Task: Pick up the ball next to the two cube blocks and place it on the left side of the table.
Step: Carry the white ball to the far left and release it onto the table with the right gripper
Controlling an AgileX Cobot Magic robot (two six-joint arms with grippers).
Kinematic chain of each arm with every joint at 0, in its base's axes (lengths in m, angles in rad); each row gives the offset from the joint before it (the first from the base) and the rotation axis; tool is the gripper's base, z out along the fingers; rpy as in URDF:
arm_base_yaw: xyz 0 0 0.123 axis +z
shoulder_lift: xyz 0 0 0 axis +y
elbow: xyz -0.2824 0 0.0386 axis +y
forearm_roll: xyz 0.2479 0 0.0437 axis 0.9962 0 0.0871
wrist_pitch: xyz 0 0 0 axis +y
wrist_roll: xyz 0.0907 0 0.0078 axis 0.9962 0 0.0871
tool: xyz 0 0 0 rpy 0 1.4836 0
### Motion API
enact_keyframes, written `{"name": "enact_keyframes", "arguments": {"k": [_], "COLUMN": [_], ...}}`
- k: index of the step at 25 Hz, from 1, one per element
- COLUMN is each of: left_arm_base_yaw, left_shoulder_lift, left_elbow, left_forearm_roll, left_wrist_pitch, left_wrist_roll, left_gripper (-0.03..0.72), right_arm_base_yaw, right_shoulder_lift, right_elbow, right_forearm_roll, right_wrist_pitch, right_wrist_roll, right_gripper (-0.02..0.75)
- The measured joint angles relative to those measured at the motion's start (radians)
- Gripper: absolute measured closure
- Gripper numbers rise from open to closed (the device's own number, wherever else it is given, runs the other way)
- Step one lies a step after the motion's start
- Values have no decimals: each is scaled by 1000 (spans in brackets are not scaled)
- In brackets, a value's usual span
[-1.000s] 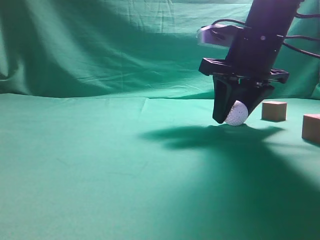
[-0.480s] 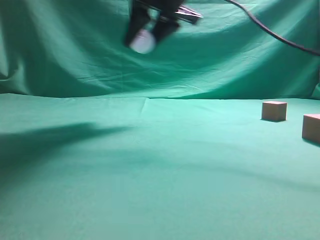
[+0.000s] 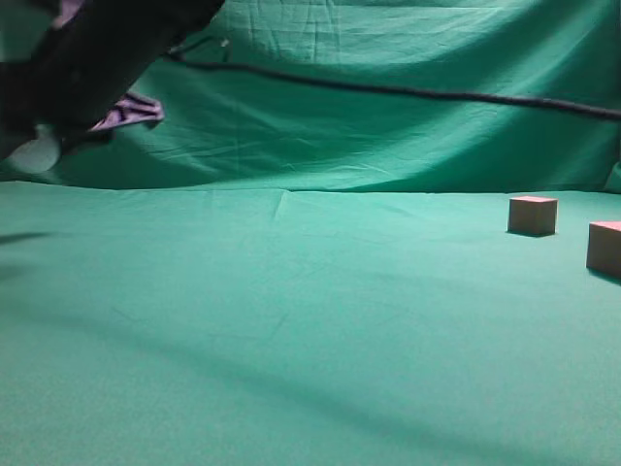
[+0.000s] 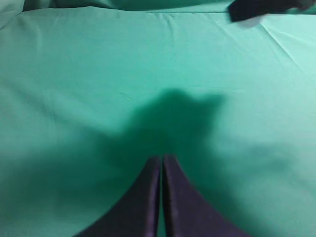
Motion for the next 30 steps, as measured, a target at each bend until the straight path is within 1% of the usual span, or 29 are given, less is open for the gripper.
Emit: {"name": "enact_keyframes", "arguments": {"k": [4, 10, 11, 15, 16, 18, 20, 21, 24, 26, 27, 30], "left_arm_base_yaw": [0, 0, 0, 0, 0, 0, 0, 0, 0, 0, 0, 0], "left_shoulder_lift": [0, 0, 0, 0, 0, 0, 0, 0, 0, 0, 0, 0], "left_elbow": [0, 0, 0, 0, 0, 0, 0, 0, 0, 0, 0, 0], "left_forearm_roll": [0, 0, 0, 0, 0, 0, 0, 0, 0, 0, 0, 0], "left_wrist_pitch": [0, 0, 0, 0, 0, 0, 0, 0, 0, 0, 0, 0], "left_wrist_roll": [0, 0, 0, 0, 0, 0, 0, 0, 0, 0, 0, 0], "left_gripper": [688, 688, 688, 688, 688, 688, 688, 688, 688, 688, 688, 688], "right_arm_base_yaw": [38, 41, 41, 39, 39, 35, 24, 15, -23, -50, -65, -106], "right_shoulder_lift": [88, 143, 145, 146, 144, 124, 76, 35, -117, -220, -273, -398], "right_elbow": [-57, -64, -66, -68, -68, -68, -68, -68, -68, -72, -72, -72], "right_forearm_roll": [0, 3, 3, 3, 3, 3, -1, -4, -12, -16, -19, -66], "right_wrist_pitch": [-75, -124, -126, -124, -120, -92, -24, 34, 264, 456, 546, 745], "right_wrist_roll": [-33, -34, -36, -36, -38, -38, -40, -40, -40, -38, -21, 82], "right_gripper": [430, 430, 377, 206, 175, 183, 183, 183, 392, 591, 652, 738]}}
